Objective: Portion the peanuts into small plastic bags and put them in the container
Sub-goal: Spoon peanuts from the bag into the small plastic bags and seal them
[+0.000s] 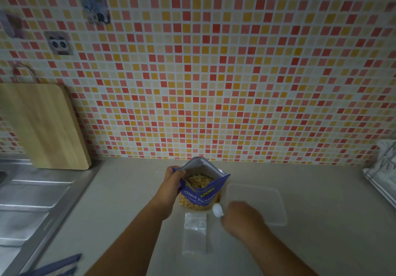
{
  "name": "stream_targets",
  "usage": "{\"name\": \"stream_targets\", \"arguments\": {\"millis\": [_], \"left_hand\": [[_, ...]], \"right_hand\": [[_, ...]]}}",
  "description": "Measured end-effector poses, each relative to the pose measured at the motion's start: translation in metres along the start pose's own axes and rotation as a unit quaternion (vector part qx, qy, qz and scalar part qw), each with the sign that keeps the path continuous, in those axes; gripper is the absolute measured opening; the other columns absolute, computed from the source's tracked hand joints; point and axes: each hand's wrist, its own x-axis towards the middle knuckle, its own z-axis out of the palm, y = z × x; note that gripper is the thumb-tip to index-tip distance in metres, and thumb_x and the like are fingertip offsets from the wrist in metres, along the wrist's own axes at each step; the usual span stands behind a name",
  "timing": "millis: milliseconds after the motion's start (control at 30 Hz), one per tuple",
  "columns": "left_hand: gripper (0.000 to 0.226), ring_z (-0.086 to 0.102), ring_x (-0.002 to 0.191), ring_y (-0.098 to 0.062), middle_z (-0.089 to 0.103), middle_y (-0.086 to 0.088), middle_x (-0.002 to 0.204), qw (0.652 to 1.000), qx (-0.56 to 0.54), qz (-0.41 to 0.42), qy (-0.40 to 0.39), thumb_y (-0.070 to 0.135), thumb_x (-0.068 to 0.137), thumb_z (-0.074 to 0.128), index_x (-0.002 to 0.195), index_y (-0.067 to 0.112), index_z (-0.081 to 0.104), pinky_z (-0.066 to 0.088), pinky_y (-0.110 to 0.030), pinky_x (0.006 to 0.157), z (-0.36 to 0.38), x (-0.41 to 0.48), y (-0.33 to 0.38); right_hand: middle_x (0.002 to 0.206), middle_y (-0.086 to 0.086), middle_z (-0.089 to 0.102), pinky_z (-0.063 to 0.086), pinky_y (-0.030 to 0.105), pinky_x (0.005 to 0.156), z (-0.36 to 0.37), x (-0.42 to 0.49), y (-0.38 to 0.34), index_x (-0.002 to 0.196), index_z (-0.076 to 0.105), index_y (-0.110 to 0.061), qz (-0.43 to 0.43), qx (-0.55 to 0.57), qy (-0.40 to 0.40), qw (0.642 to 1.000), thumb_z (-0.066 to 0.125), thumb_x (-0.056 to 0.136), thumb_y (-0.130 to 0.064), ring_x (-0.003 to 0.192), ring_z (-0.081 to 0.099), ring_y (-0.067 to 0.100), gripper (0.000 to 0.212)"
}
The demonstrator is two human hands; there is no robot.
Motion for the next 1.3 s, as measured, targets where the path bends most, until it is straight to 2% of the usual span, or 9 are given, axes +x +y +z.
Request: {"name": "stream_targets", "arguments": {"millis": [200,367,500,767,867,1000,1100,1167,1300], "left_hand": [[0.018,0.052,0.087,-0.013,0.049,-0.005,0.098,1.0,0.0,-0.002,0.012,0.024,0.1,0.032,0.111,0.012,0.04,0.047,-0.021,0.073,0.001,0.0,0.0],[0.019,0.052,0.085,-0.014,0.049,-0.008,0.1,1.0,0.005,-0.007,0.019,0.025,0.1,0.03,0.109,0.012,0.04,0.046,-0.022,0.072,0.002,0.0,0.001],[0.016,0.053,0.083,-0.013,0.051,-0.008,0.096,1.0,0.005,-0.014,0.028,0.024,0.1,0.031,0.105,0.013,0.042,0.046,-0.022,0.072,0.003,0.0,0.003],[0.021,0.055,0.086,-0.012,0.054,-0.01,0.1,0.999,0.013,-0.023,0.027,0.026,0.1,0.031,0.108,0.01,0.042,0.047,-0.021,0.07,0.003,-0.001,0.003],[0.019,0.055,0.086,-0.011,0.055,-0.008,0.097,0.999,0.015,-0.018,0.023,0.026,0.1,0.031,0.106,0.011,0.042,0.046,-0.019,0.068,0.002,-0.001,0.004],[0.018,0.054,0.09,-0.011,0.054,-0.004,0.097,1.0,0.007,-0.003,0.016,0.029,0.099,0.036,0.106,0.015,0.045,0.045,-0.021,0.076,-0.001,-0.002,0.001],[0.025,0.045,0.112,-0.014,0.051,0.007,0.112,0.999,-0.024,-0.005,0.03,0.039,0.098,0.035,0.119,0.026,0.041,0.035,-0.033,0.105,-0.008,-0.004,-0.009],[0.041,0.037,0.128,-0.019,0.045,0.003,0.13,0.997,-0.026,-0.031,0.068,0.046,0.097,0.034,0.132,0.025,0.037,0.028,-0.04,0.112,-0.016,-0.004,-0.023],[0.051,0.052,0.106,-0.026,0.053,-0.008,0.119,0.984,0.024,-0.157,0.077,0.052,0.095,0.031,0.128,0.016,0.046,0.043,-0.037,0.087,-0.021,-0.012,-0.065]], "right_hand": [[0.094,0.002,0.065,0.046,0.028,0.069,-0.115,-0.032,0.006,0.105,0.064,-0.017,0.004,-0.087,0.097,0.992,0.052,0.09,-0.023,0.076,0.057,0.019,0.02],[0.098,0.005,0.065,0.05,0.029,0.074,-0.139,-0.034,-0.025,0.106,0.065,-0.013,-0.086,-0.111,0.113,0.984,0.055,0.088,-0.013,0.084,0.06,0.019,0.021],[0.075,0.006,0.047,0.045,0.032,0.077,-0.113,0.017,-0.08,0.108,0.057,-0.01,-0.085,-0.167,-0.024,0.982,0.063,0.083,-0.016,0.078,0.051,0.021,0.027],[0.092,0.005,0.048,0.039,0.03,0.082,-0.077,0.053,-0.1,0.135,0.041,-0.013,0.022,-0.076,-0.13,0.988,0.065,0.084,-0.021,0.085,0.044,0.019,0.057],[0.081,0.006,0.043,0.041,0.03,0.078,-0.076,0.041,-0.095,0.129,0.045,-0.013,-0.031,-0.089,-0.066,0.993,0.062,0.085,-0.021,0.075,0.046,0.019,0.048],[0.087,-0.004,0.056,0.041,0.023,0.073,-0.057,0.0,-0.067,0.105,0.062,-0.017,-0.226,-0.002,0.199,0.954,0.045,0.095,-0.033,0.088,0.054,0.015,0.025],[0.063,-0.005,0.048,0.04,0.022,0.06,-0.027,-0.007,-0.043,0.074,0.057,-0.021,-0.172,0.144,0.017,0.974,0.05,0.088,-0.031,0.064,0.051,0.014,0.019],[0.081,0.005,0.062,0.043,0.022,0.066,0.004,0.006,-0.028,0.09,0.065,-0.017,-0.114,0.092,-0.076,0.986,0.052,0.083,-0.03,0.077,0.061,0.022,0.019],[0.126,0.012,0.06,0.046,0.026,0.091,0.06,0.029,-0.016,0.118,0.058,-0.007,-0.012,0.086,-0.065,0.994,0.058,0.085,-0.041,0.117,0.058,0.025,0.047]]}}
